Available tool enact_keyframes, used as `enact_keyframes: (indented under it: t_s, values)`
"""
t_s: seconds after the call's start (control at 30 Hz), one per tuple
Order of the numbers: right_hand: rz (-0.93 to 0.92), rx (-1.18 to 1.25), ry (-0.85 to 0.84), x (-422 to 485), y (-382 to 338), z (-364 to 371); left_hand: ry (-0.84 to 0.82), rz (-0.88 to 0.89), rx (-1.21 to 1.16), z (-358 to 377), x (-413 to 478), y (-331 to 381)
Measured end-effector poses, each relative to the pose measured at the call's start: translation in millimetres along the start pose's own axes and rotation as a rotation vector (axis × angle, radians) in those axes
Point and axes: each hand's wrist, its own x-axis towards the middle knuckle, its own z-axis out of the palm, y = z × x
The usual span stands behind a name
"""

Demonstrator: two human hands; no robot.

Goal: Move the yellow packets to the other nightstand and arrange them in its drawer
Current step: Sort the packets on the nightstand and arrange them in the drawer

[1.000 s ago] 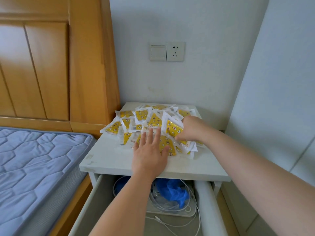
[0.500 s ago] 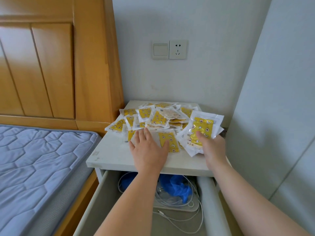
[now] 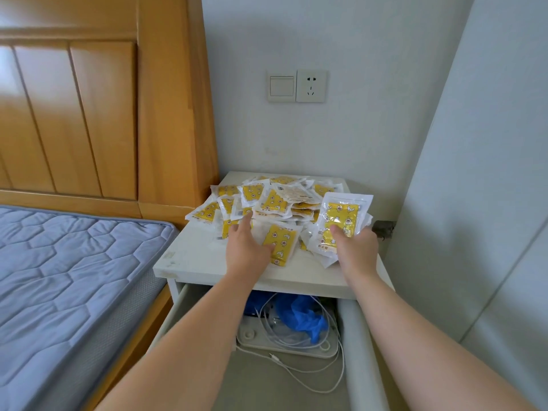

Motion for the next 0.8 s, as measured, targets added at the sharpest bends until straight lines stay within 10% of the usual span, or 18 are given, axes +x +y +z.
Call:
enact_keyframes:
  t_s: [0.4,0.8]
  values:
    - [0.062,0.098,0.010,-14,-8,-10,-0.081,-0.405,-0.322,-36,-13,8]
    - [0.651,0.456,-0.286,-156,25,-34,-0.219,-0.568,-0.709,-68,-143,-56]
